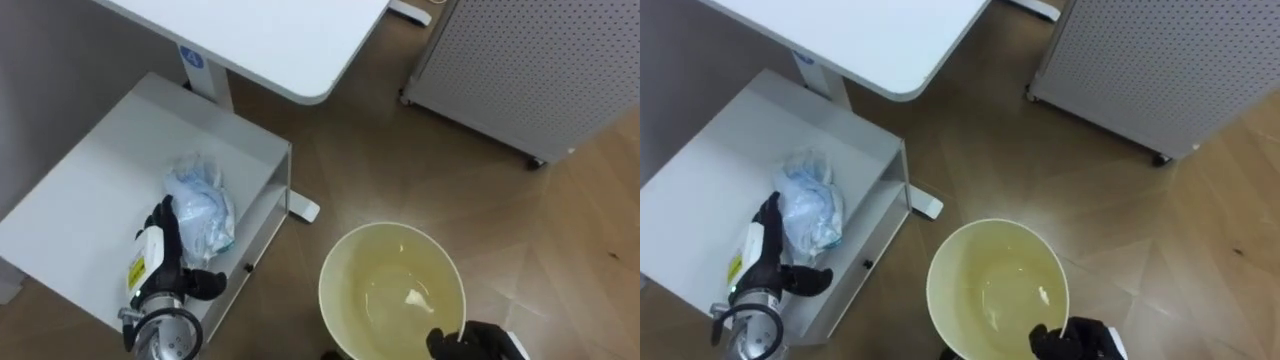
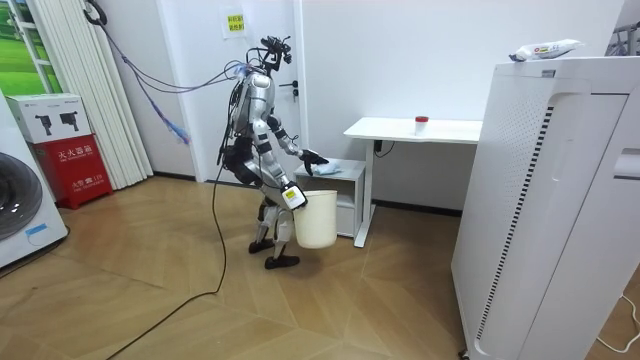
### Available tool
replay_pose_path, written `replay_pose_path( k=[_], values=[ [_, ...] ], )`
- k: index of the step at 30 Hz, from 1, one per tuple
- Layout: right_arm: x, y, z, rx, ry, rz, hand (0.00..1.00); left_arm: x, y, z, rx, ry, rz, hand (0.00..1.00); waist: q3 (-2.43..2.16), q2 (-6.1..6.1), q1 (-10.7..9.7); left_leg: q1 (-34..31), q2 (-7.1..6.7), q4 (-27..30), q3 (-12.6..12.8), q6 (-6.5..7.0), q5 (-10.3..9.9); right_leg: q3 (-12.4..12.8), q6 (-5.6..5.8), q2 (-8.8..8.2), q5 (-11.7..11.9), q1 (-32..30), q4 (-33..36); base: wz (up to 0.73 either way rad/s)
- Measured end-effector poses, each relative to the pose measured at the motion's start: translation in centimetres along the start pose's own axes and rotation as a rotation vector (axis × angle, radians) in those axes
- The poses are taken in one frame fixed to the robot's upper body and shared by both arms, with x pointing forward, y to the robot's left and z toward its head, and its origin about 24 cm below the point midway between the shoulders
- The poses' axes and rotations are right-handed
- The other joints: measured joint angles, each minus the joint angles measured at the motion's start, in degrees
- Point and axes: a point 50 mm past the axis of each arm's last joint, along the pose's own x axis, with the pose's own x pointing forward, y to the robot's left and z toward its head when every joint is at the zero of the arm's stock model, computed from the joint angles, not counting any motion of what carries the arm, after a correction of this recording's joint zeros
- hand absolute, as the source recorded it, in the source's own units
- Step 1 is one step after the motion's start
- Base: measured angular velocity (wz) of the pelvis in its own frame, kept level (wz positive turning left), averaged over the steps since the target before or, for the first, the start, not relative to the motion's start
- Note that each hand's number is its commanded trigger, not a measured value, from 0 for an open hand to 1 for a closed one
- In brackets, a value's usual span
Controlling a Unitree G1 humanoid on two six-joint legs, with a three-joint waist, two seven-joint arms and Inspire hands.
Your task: Pick garbage
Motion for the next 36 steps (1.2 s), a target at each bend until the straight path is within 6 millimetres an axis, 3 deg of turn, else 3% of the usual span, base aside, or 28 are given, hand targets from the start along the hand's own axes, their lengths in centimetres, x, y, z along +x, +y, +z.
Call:
replay_pose_path(
  k=[10,20,36],
  values=[
    [0.0,-0.2,0.0,0.031,0.004,-0.041,1.0,0.0,0.2,-0.2,0.081,-0.027,0.027,0.0,0.19,-0.42,-1.2,-3.8,1.56,3.6,-0.2,-0.29,-1.2,-0.3,-0.61,0.85,-0.5,-3.3,2.3,-0.04],
    [-0.4,-1.0,-1.4,0.088,0.065,-0.091,1.0,0.0,0.4,0.1,0.168,-0.093,0.069,0.0,0.18,-0.41,-1.4,-3.9,1.59,3.6,-0.3,-0.29,-1.3,-0.3,-0.6,0.95,-0.5,-3.4,2.2,0.0],
    [-0.5,-1.1,-1.8,0.122,0.099,-0.098,1.0,0.2,1.2,-0.2,0.413,-0.187,0.102,0.0,0.16,-0.36,-1.8,-3.8,1.5,3.6,-0.2,-0.3,-1.3,-0.3,-0.6,0.81,-0.5,-3.4,2.4,0.0]
  ],
)
